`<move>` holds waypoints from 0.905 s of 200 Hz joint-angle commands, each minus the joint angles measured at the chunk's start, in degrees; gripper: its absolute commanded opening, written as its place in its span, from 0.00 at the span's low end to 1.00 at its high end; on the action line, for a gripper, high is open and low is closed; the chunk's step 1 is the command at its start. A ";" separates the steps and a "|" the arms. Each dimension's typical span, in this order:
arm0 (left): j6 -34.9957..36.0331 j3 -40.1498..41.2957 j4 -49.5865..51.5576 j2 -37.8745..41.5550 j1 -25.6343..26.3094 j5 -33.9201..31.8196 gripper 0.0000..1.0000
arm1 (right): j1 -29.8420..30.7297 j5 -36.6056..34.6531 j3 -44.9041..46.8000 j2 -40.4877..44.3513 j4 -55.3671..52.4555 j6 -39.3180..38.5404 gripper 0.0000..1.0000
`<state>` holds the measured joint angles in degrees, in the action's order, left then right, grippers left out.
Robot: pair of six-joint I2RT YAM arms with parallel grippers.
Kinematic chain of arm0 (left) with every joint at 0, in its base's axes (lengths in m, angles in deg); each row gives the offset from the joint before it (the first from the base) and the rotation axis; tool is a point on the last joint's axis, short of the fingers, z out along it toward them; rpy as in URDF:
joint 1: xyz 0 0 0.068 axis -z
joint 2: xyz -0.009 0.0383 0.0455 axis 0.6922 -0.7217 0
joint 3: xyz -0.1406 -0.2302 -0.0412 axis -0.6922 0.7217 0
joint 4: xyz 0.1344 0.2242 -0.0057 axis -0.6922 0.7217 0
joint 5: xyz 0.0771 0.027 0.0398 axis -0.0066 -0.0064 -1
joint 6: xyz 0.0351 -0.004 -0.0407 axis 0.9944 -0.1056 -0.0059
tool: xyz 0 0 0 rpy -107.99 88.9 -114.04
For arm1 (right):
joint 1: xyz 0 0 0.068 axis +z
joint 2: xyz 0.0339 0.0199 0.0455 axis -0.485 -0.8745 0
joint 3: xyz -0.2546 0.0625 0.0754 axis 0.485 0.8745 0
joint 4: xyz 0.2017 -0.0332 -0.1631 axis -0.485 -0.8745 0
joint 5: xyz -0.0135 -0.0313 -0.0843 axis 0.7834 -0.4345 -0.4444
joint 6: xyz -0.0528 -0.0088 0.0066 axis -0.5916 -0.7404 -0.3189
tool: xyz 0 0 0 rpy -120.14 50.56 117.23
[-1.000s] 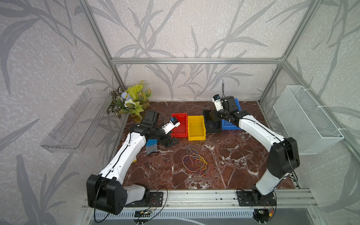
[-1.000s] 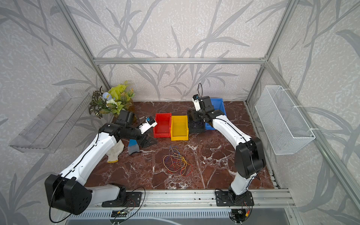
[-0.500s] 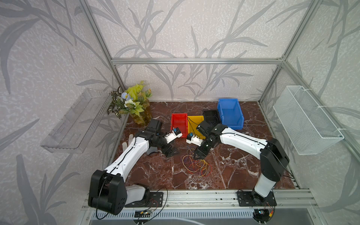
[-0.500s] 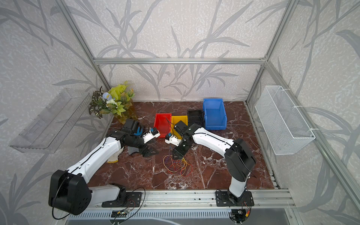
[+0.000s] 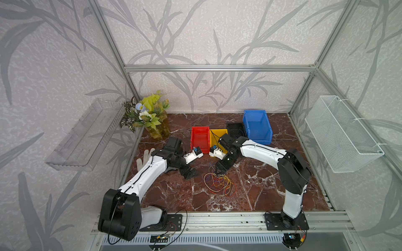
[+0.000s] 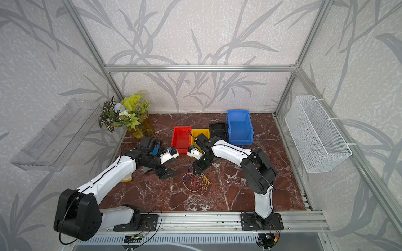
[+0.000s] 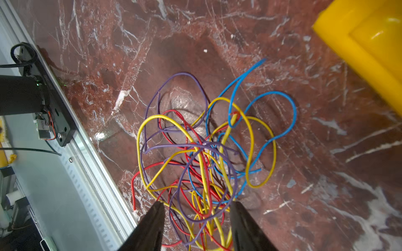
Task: Untangle and sort cables by color
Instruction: Untie the cable.
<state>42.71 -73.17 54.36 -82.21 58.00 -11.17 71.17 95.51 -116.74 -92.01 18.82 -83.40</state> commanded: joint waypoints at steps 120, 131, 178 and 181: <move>1.21 1.70 -1.25 0.73 0.22 0.03 0.93 | -2.47 8.43 2.68 -3.40 5.39 3.64 0.18; 1.33 1.70 -1.34 0.77 0.23 0.26 0.93 | -2.42 8.60 3.18 -2.46 5.94 2.98 0.06; 2.62 0.10 -2.04 -0.10 0.95 7.21 0.93 | 0.37 4.58 12.52 13.21 19.54 -3.18 0.00; 2.79 -0.24 -2.04 -0.19 1.13 7.74 0.93 | 0.42 4.35 13.04 14.12 20.59 -3.30 0.00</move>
<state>43.08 -71.86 52.55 -82.23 58.14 -9.16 69.88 101.59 -106.76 -87.27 30.33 -82.33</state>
